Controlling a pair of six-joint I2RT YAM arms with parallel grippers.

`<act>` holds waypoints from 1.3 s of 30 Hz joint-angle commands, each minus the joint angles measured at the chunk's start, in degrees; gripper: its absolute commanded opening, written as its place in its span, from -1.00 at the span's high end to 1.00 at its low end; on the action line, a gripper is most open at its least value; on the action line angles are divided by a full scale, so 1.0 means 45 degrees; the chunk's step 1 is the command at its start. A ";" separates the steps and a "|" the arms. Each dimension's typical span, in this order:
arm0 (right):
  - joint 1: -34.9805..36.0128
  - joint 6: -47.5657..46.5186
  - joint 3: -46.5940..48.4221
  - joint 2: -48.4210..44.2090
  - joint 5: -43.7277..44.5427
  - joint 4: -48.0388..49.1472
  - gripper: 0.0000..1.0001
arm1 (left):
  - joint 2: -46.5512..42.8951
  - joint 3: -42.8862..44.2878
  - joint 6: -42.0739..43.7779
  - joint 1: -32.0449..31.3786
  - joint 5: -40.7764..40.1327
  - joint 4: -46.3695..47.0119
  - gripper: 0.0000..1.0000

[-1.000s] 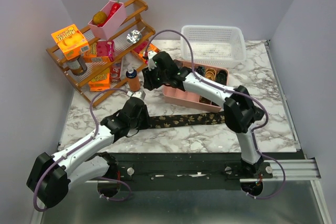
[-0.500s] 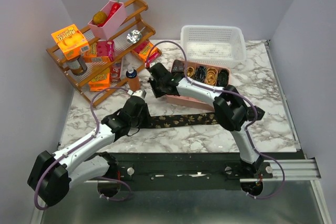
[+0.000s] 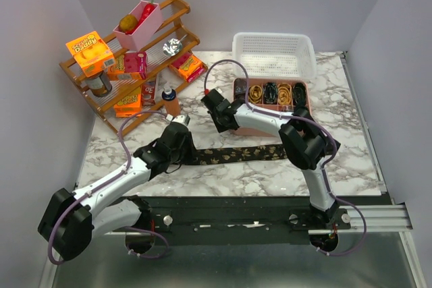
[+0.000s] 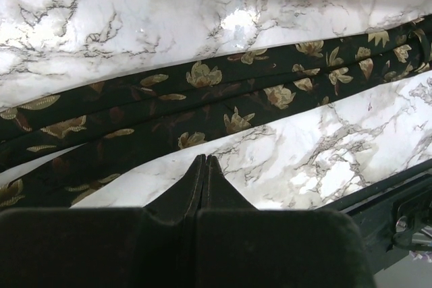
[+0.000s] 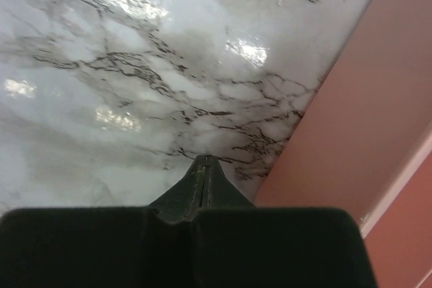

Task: Roll the ties

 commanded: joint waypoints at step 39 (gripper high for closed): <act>0.0634 -0.2313 -0.2062 -0.0503 -0.5780 0.1203 0.99 | 0.5575 0.0172 0.0776 -0.2884 -0.4064 0.1457 1.00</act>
